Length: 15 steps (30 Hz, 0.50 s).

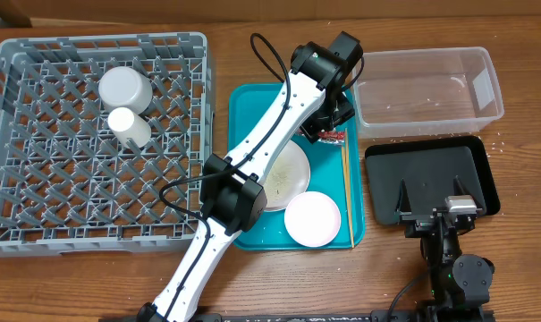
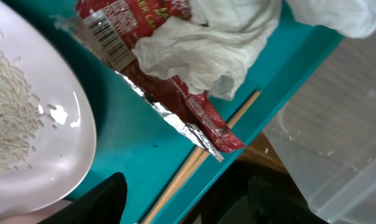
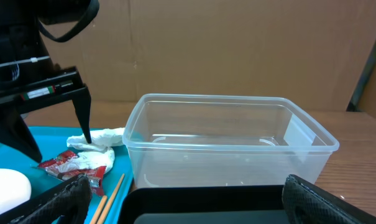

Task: Sort waste into correct bins and load items into the dishwasher
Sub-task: 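Grasp the red snack wrapper with the left gripper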

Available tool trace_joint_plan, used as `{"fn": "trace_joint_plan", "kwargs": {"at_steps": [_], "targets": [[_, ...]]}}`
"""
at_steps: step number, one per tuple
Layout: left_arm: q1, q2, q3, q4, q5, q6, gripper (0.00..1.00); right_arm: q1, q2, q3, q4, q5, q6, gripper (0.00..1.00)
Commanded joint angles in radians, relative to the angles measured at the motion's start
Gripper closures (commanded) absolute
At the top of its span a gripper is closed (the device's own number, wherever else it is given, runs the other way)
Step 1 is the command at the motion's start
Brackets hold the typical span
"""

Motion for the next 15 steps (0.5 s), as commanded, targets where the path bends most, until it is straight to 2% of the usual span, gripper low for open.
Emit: {"fn": "trace_joint_plan", "kwargs": {"at_steps": [1,5,15], "targets": [[-0.003,0.024,-0.018,0.000,0.008,-0.078,0.36,0.006,-0.011,-0.011,0.003,-0.002,0.000,0.00],[-0.011,0.024,-0.046,-0.005,0.008,-0.132,0.39,0.006,-0.012,-0.011,0.003,-0.002,0.000,0.00],[-0.034,0.024,-0.084,0.020,0.003,-0.351,0.39,0.006,-0.011,-0.011,0.003,-0.002,0.000,0.00]]}}
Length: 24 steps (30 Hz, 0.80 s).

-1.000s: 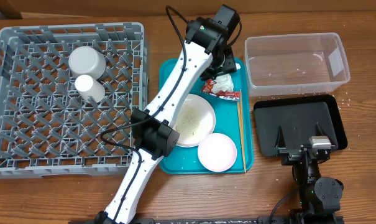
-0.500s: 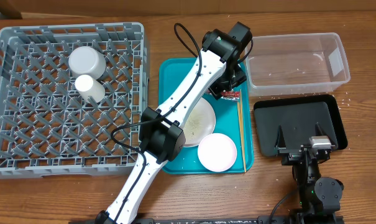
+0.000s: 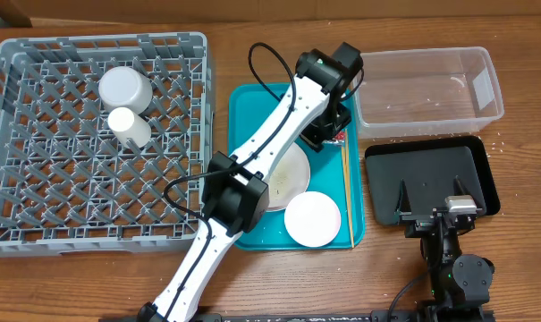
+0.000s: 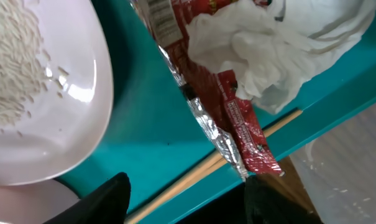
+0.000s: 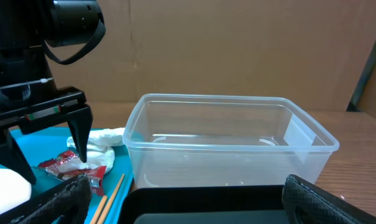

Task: Sort waste into correct bins and load items into the dishwasher
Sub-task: 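Grasp the red snack wrapper with the left gripper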

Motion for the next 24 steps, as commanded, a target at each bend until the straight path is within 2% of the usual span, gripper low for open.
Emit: {"fn": "trace_joint_plan", "kwargs": {"at_steps": [1,7,10,24], "targets": [[-0.013,0.023,-0.006,0.024,-0.006,-0.118,0.39,0.007,-0.011,-0.011,0.003,-0.002,0.000,0.00],[-0.014,0.023,-0.020,0.069,-0.023,-0.157,0.36,0.007,-0.011,-0.011,0.003,-0.002,0.000,0.00],[-0.014,0.023,-0.039,0.083,-0.076,-0.194,0.35,0.007,-0.012,-0.011,0.003,-0.002,0.000,0.00],[-0.014,0.023,-0.189,0.202,-0.084,-0.195,0.36,0.007,-0.012,-0.011,0.003,-0.002,0.000,0.00]]}}
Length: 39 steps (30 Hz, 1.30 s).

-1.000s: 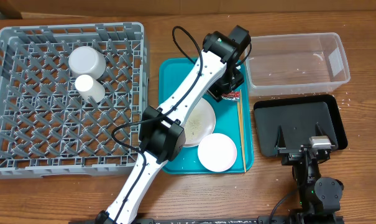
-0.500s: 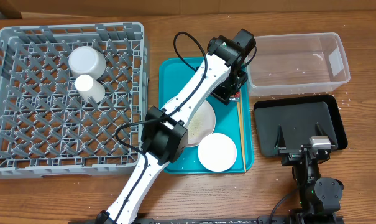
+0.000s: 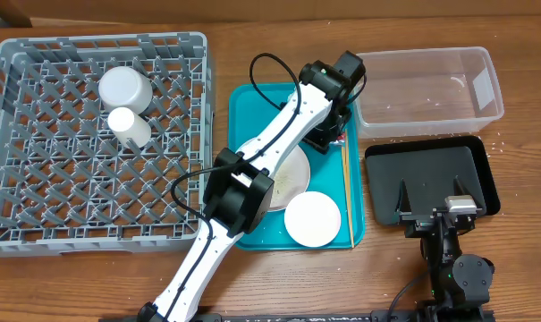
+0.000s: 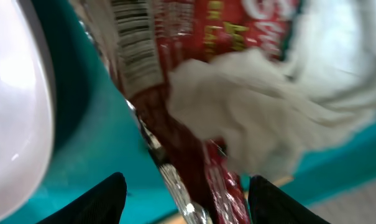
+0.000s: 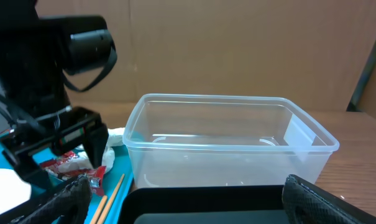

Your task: Sort waste into correct bins and load items into the dishwasher

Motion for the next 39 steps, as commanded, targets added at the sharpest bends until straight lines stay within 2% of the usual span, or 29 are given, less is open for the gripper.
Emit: {"fn": "trace_joint_plan", "kwargs": {"at_steps": [1,10,20,23,28,39], "targets": [[-0.008,0.023,-0.044,0.006,-0.022,-0.026,0.36,0.006,-0.011,-0.011,0.003,-0.002,0.000,0.00],[0.006,0.023,-0.046,0.007,-0.022,0.053,0.56,0.006,-0.011,-0.011,0.003,-0.002,0.000,0.00],[0.021,0.016,-0.024,0.006,-0.010,0.177,0.89,0.006,-0.012,-0.011,0.003,-0.002,0.000,0.00],[0.022,0.014,-0.006,-0.011,0.008,0.198,0.95,0.006,-0.012,-0.011,0.003,-0.002,0.000,0.00],[0.028,0.014,0.057,-0.090,0.041,0.217,0.96,0.006,-0.012,-0.011,0.003,-0.002,0.000,0.00],[0.059,0.014,0.274,-0.367,0.091,0.316,0.96,0.006,-0.012,-0.011,0.003,-0.002,0.000,0.00]]}}
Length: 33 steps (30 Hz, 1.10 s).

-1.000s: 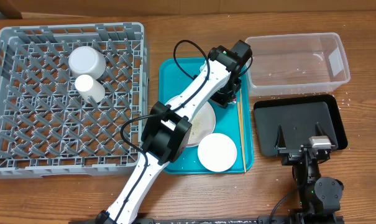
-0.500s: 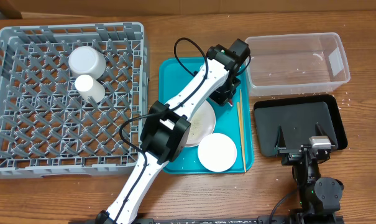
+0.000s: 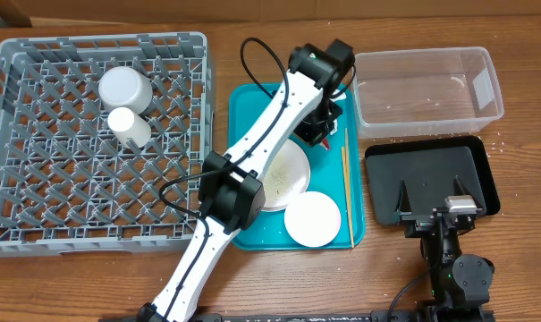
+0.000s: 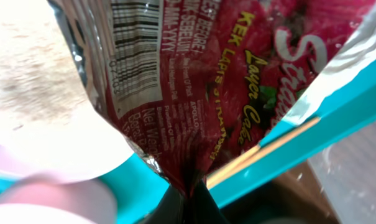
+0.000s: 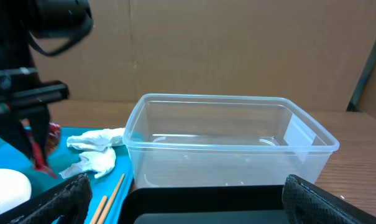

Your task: Sort waste into correct bins and load items into the dishwasher

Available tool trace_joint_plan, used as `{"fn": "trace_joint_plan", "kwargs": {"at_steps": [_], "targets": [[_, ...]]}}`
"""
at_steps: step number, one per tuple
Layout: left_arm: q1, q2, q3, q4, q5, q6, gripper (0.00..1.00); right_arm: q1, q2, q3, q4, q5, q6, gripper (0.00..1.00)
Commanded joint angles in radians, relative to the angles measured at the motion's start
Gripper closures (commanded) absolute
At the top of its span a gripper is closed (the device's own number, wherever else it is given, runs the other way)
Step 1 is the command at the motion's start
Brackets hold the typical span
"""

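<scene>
My left gripper (image 4: pixel 189 190) is shut on the bottom edge of a red foil snack wrapper (image 4: pixel 194 81), which hangs above the teal tray (image 3: pixel 245 116). From the right wrist view the wrapper (image 5: pixel 41 148) dangles clear of the crumpled white tissue (image 5: pixel 93 154) that lies on the tray. A plate with rice (image 3: pixel 283 174), a white bowl (image 3: pixel 313 217) and chopsticks (image 3: pixel 346 192) also rest on the tray. At the front right my right gripper (image 5: pixel 188 202) stands open and empty over the black bin (image 3: pixel 431 165).
A clear plastic bin (image 3: pixel 426 85) stands behind the black bin, right of the tray. The grey dish rack (image 3: pixel 91 134) on the left holds two upturned white cups (image 3: pixel 125 88) (image 3: pixel 129 125). My left arm stretches across the tray.
My left gripper was open, low over the wrapper and tissue. Now it is shut on the wrapper and holds it raised off the tray, apart from the tissue.
My left gripper hovered open above the wrapper and tissue at the tray's far right corner, then stood closer over them, then right down on them. Now the wrapper is gripped and lifted while the tissue stays on the tray. My right arm has not moved.
</scene>
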Motion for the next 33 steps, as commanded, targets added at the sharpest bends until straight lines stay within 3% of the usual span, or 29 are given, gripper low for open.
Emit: {"fn": "trace_joint_plan", "kwargs": {"at_steps": [1,6,15,26,29,33], "targets": [[0.018,0.013,0.070,-0.061,0.037,0.072,0.96,0.006,-0.012,-0.011,0.003,-0.002,0.000,0.00],[0.045,0.013,0.120,-0.066,0.115,0.327,0.96,0.006,-0.012,-0.011,0.003,-0.002,0.000,0.00],[0.163,-0.043,0.148,-0.066,0.111,0.569,0.96,0.006,-0.011,-0.011,0.003,-0.002,0.000,0.00],[0.332,-0.142,0.148,-0.065,-0.342,0.966,0.96,0.006,-0.012,-0.011,0.003,-0.002,0.000,0.00],[0.352,-0.129,0.137,-0.062,-0.482,0.976,0.96,0.006,-0.012,-0.011,0.003,-0.002,0.000,0.00],[0.379,-0.119,0.082,-0.017,-0.522,0.993,0.96,0.006,-0.012,-0.011,0.003,-0.002,0.000,0.00]]}}
